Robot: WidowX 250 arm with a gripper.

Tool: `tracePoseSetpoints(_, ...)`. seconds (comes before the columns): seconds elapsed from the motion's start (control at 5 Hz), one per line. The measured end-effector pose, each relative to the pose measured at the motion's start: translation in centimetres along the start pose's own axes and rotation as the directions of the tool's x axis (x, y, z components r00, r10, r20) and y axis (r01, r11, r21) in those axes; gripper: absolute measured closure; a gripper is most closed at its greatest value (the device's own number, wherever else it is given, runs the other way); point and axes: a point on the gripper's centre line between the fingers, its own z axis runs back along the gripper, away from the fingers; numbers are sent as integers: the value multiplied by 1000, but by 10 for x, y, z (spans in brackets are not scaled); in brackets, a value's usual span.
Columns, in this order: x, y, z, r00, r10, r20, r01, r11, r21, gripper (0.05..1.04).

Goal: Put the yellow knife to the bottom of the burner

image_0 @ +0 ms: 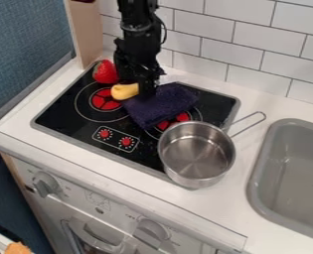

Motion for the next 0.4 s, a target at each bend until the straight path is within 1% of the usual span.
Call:
tracePoseSetpoints(0.2,-4,5,-1,1000,13,-5,-13,1000,-1,407)
tracePoseSetpoints(0.4,-6,6,-2,1000,24,-8,-24,1000,-6,656)
